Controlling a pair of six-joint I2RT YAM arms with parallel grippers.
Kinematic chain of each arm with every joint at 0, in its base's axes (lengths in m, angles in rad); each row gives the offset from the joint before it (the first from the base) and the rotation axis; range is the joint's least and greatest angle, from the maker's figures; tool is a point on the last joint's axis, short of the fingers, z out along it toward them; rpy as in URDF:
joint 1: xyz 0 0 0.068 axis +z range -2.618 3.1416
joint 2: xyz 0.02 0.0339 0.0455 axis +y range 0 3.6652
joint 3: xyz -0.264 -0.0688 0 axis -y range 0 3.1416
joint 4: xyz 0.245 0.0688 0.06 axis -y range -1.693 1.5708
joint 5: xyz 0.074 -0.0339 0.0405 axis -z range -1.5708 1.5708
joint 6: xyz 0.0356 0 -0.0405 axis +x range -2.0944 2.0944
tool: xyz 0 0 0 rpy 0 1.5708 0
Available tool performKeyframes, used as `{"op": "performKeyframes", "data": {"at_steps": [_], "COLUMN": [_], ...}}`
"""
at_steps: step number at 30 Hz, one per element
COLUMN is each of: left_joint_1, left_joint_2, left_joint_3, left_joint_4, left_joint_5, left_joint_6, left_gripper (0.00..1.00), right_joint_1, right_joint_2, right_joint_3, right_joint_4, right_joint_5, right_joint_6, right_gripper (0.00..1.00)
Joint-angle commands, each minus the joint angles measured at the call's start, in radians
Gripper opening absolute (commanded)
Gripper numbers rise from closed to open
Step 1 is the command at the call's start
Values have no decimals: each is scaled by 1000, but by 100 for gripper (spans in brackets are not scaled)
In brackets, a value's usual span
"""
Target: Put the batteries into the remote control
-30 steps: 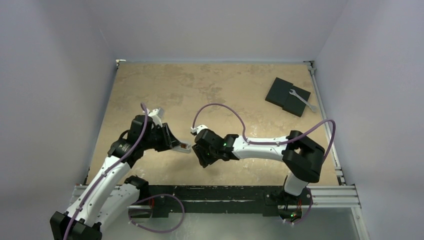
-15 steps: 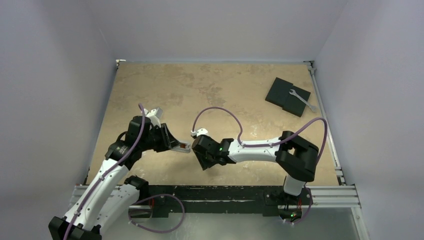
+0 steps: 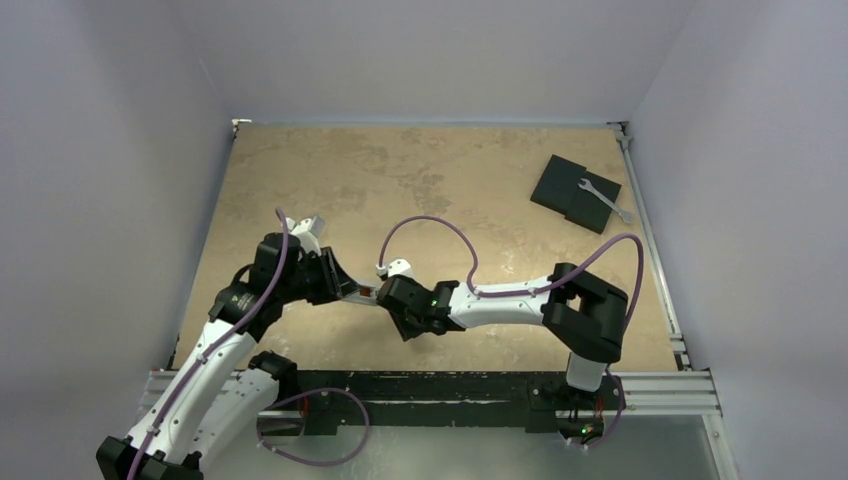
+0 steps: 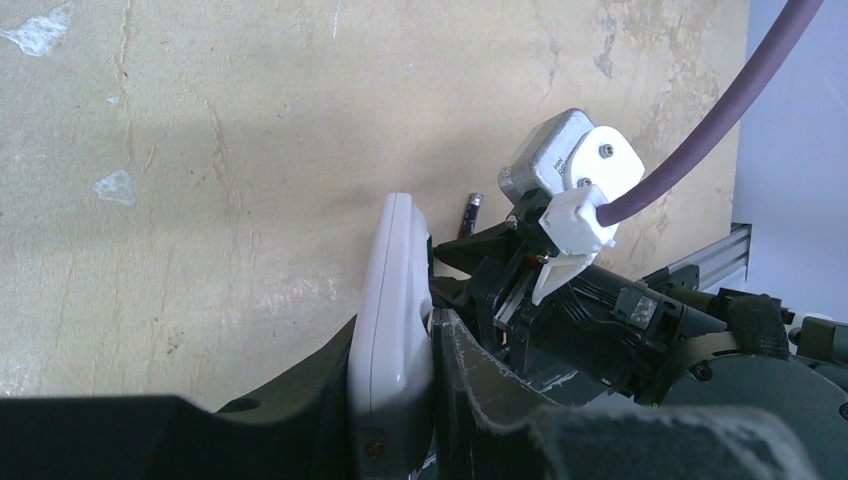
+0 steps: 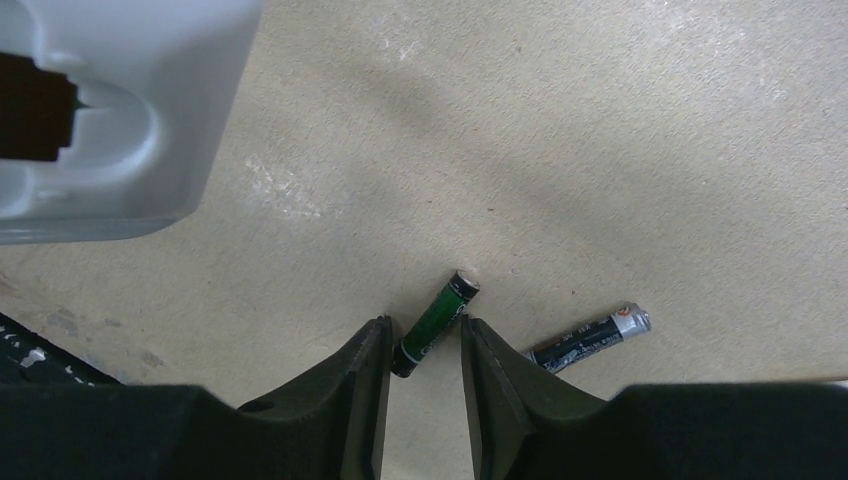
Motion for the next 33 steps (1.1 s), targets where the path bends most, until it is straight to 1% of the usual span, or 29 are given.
{"op": "performKeyframes", "data": {"at_steps": [1,6,8,12,13,29,33], "left_joint_1": [-5,-5,-5,-5,-5,-5,-5], "left_joint_2": [-12,-12,-12,-8,-6,19,30], "left_joint_3": [29,23,24,18,14,-75,-109], "left_joint_4": [24,26,27,30,36,147,202], "left_joint_5": [12,13,11,12,15,102,135], "left_joint_6": [2,0,0,-4,-8,-79,-107], "left_gripper": [0,0,0,0,0,0,0], "right_joint_1": [9,13,14,17,17,15,14], "right_joint_2": [18,19,17,6,5,-48,-53], "right_joint_3": [13,3,0,-2,0,-49,-64], "right_joint_4": [-28,-32,-34,-34,-35,-48,-41], "right_joint_5": [25,22,19,15,16,54,63], "right_joint_6": [18,14,11,-5,-8,-20,-20], "right_gripper": [38,27,20,1,0,0,0]}}
